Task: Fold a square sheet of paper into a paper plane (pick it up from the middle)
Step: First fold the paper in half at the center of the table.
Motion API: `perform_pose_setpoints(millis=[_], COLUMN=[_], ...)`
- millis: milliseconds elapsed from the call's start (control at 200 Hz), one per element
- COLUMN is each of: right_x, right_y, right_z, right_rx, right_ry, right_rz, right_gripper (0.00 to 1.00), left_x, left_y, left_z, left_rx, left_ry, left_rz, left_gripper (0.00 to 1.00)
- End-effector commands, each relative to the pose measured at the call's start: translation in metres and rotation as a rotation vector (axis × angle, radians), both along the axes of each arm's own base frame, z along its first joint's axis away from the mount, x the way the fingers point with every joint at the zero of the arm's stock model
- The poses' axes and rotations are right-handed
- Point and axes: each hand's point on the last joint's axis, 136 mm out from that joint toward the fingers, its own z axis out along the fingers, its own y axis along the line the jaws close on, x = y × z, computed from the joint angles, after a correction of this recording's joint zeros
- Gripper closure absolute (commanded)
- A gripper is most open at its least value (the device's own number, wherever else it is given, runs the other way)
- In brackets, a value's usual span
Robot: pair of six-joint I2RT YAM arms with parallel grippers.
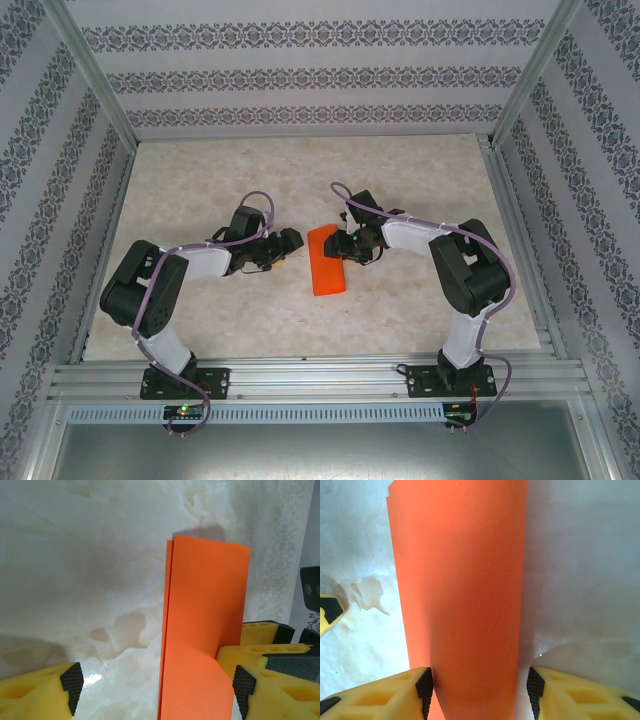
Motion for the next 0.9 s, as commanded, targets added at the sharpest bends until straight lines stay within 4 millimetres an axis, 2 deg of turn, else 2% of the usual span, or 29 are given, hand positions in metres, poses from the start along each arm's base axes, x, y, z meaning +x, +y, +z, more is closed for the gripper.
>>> perform_pose_setpoints(millis=[0,415,620,894], right_x=[-0.003,-0.016,-0.025,-0.034], right_y=[-0.021,-0.031,-0.037,-0.046], right_z=[-0.005,-0.046,-0.07,-0.096], right_rx=[-0.103,-0.197,-0.296,-0.357], right_ry=[0.009,0.106,0.127,0.166], right_rz=[-0.018,0.011,0.059,0.087], right_gripper=[0.46,0.46,0.44,0.44], left_x=[0.008,0.013,0.015,0.017], left_y=[-0.013,-0.024,-0.014,0.004], left_z=[0.008,0.009,0.0,0.0], left_rx=[-0.018,0.01,0.061,0.096], left_ry=[-0.036,-0.062,-0.044,-0.031], left_rz=[-0.013,-0.014,0.044,0.092], left_gripper=[0.2,0.24,0.3,0.32])
